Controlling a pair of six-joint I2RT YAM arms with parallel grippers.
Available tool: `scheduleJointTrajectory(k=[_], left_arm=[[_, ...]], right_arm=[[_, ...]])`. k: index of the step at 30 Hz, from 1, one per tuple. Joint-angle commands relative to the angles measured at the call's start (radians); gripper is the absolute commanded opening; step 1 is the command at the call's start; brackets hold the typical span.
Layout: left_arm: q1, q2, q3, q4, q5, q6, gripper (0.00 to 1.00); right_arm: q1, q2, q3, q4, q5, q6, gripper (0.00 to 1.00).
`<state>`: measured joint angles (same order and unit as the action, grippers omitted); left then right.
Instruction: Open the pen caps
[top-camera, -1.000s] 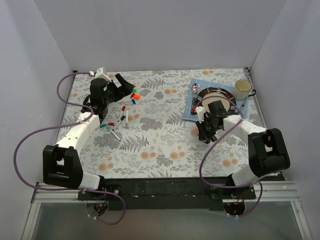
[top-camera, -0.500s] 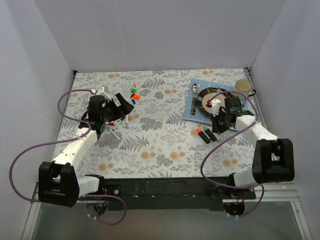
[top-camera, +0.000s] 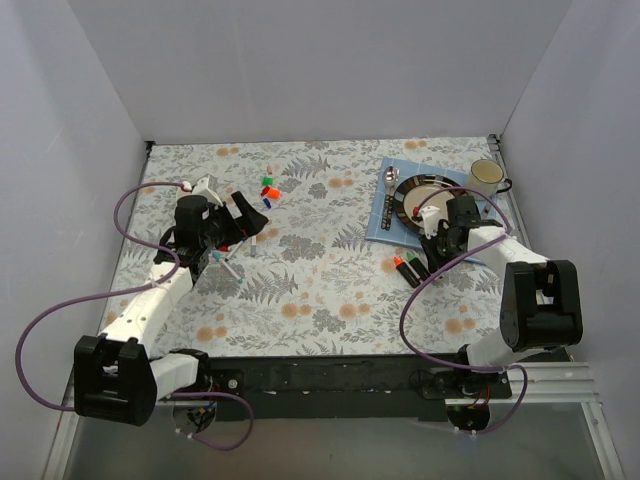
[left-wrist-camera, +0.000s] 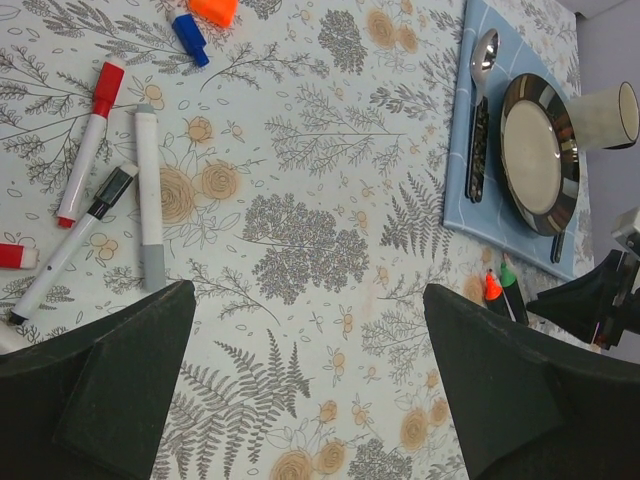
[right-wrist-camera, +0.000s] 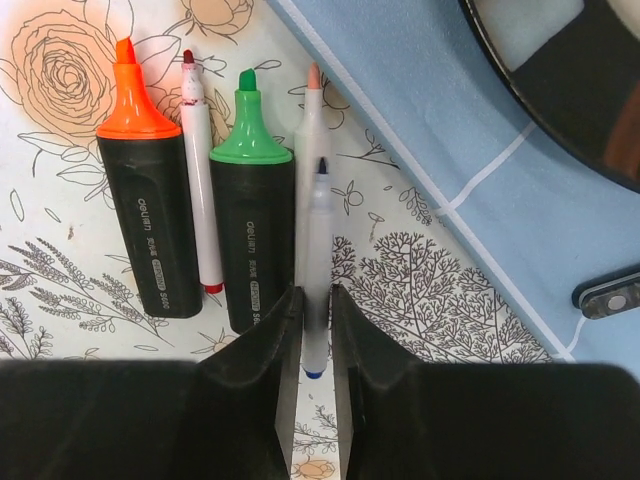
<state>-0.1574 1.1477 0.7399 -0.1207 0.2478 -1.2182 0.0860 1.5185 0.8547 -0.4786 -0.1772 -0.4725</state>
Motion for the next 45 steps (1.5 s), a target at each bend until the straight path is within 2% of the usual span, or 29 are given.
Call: scheduleJointTrajectory(k=[1,15,19,24,31,35,45], left_arm=[[0.004,-0.034,-0.014,-0.014,0.019,0.022,0.98],[0.004,0.003,-0.013,-0.039,0.041,0.032,0.98],[-0.001,0.035,0.001,-0.056,0.038,0.055,0.98],[-0.028,0.11,0.052,-0.123,-0.005,0.098,0.97],[-0.105,0.335,0.269,-0.275,-0.186,0.209,0.78],[-0.145,0.472,0.421,-0.384,-0.352,0.247,0.69],[-0.148,0.529,0.432,-0.392,-0.352,0.237,0.46]], right_arm=[[-0.011,-0.003,0.033,-0.023,0.001,-0.015,0.25],[-0.026,-0.069,0.032,-0.022,-0.024,-0.021,0.37],[-0.029,-0.084,0.032,-0.023,-0.044,-0.026,0.38],[-0.028,-0.147,0.029,-0.026,-0.145,-0.049,0.38],[-0.026,-0.221,0.007,-0.006,-0.251,-0.068,0.38],[-0.025,-0.236,0.003,-0.006,-0.275,-0.071,0.38],[-0.014,-0.242,0.0,-0.014,-0.294,-0.081,0.38]])
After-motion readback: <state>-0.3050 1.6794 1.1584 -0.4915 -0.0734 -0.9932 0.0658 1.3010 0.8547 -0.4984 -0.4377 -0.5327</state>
